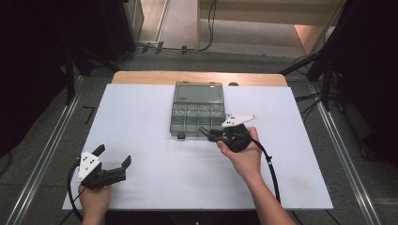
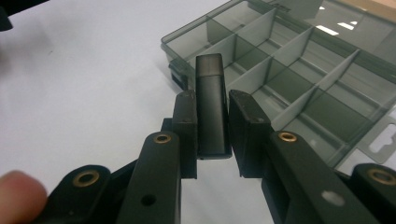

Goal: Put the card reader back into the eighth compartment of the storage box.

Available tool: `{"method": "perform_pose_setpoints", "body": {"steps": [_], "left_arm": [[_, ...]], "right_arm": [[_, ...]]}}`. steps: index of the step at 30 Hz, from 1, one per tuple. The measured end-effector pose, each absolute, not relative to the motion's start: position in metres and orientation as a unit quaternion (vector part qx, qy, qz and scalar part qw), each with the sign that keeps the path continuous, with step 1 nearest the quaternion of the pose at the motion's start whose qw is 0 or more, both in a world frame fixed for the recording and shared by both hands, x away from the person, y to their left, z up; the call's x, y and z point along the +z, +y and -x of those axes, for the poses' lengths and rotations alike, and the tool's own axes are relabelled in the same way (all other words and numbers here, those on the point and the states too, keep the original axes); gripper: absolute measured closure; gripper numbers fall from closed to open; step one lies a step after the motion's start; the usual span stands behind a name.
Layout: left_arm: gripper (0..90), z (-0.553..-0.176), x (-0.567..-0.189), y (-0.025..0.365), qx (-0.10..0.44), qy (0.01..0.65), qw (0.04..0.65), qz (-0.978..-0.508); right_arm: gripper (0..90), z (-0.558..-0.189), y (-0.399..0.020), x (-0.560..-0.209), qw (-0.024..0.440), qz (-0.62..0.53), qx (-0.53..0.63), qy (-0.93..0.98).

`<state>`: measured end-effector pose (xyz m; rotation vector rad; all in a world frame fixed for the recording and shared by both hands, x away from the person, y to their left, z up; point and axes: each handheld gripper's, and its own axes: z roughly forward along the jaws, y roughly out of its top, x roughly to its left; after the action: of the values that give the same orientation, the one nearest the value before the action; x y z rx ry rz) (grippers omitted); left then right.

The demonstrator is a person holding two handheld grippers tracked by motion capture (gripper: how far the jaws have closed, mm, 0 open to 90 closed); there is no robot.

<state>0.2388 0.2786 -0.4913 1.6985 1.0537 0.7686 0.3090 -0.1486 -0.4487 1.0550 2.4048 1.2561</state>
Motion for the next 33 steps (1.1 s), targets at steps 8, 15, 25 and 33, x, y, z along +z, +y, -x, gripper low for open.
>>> {"method": "perform_pose_setpoints", "body": {"steps": [8,15,25,33], "left_arm": [[0.0,-0.239,-0.491,0.279,0.314,0.432,0.481,-0.695],[0.0,-0.239,-0.491,0.279,0.315,0.432,0.481,-0.695],[0.0,-0.239,-0.491,0.278,0.316,0.431,0.48,-0.696],[0.0,-0.238,-0.491,0.278,0.317,0.43,0.48,-0.696]], "right_arm": [[71.6,-0.317,-0.153,-0.449,0.12,-0.371,0.425,0.817],[71.6,-0.326,-0.159,-0.453,0.123,-0.383,0.42,0.814],[71.6,-0.338,-0.169,-0.453,0.131,-0.399,0.418,0.805],[71.6,-0.346,-0.175,-0.456,0.139,-0.412,0.418,0.798]]}}
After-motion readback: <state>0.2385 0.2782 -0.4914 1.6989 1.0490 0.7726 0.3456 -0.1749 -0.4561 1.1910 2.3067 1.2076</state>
